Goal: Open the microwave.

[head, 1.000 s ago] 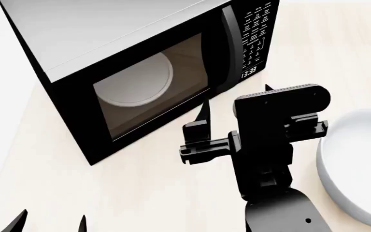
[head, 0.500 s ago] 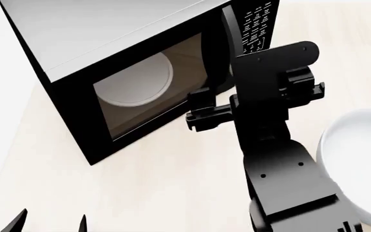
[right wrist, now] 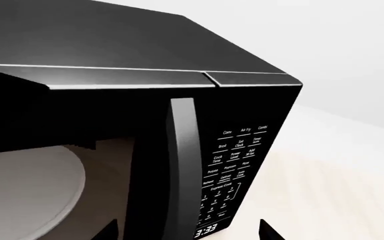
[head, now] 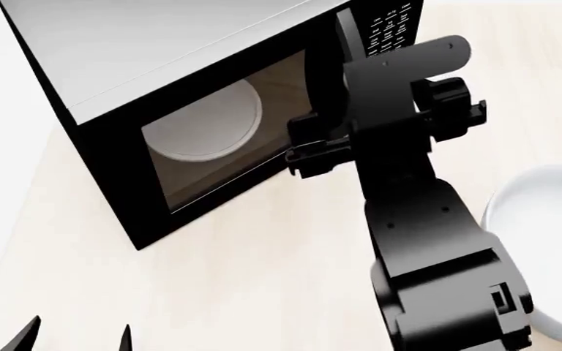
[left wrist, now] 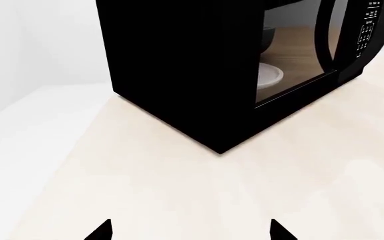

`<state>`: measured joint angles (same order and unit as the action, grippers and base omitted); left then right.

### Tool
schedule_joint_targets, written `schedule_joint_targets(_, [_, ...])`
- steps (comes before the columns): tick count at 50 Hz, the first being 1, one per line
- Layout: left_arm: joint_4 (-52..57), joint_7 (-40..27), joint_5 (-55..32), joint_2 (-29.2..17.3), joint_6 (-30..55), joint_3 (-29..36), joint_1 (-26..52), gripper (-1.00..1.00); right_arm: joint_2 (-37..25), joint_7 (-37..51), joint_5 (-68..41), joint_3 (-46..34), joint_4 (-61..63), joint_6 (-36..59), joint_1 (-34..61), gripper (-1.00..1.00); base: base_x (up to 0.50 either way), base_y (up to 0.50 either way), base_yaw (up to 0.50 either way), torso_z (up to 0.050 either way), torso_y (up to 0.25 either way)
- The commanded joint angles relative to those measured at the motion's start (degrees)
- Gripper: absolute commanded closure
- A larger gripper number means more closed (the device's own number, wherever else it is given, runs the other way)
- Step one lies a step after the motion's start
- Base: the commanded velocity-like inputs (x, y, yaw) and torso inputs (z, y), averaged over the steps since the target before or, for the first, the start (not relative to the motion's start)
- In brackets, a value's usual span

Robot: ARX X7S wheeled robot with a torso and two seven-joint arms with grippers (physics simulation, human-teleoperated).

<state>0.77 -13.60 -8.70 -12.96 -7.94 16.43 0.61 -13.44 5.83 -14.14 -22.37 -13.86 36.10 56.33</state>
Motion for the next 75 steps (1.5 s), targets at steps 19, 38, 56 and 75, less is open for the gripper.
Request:
schedule_joint_targets(19, [-0.4,-1.4,-0.2,-0.7,0.3,0.6,-0.1,-1.00,3.7,-1.4,1.8,-2.3,-16.8,-7.5,5.8,-1.00,0.00,0.00,0.00,-0.001,-0.001])
schedule_joint_targets(38, [-0.5,-1.7,-0.6,-1.0,0.3,1.1,0.3,-1.00,6.0,-2.2,2.2,-2.9,-27.3,-13.2,8.9,-1.00,0.00,0.00,0.00,0.000,0.000])
schedule_joint_targets(56, [-0.3,-2.0,-0.9,-1.4,0.2,1.5,0.1,-1.00,4.7,-1.8,1.1,-2.8,-23.2,-11.9,7.5,1.00,0.00,0.00,0.00,0.000,-0.001])
schedule_joint_targets(75, [-0.7,-2.4,-1.1,-1.6,0.1,2.0,0.4,-1.00,0.2,-0.7,-2.6,-1.9,-2.3,-3.1,0.4,1.00,0.00,0.00,0.00,0.000,0.000])
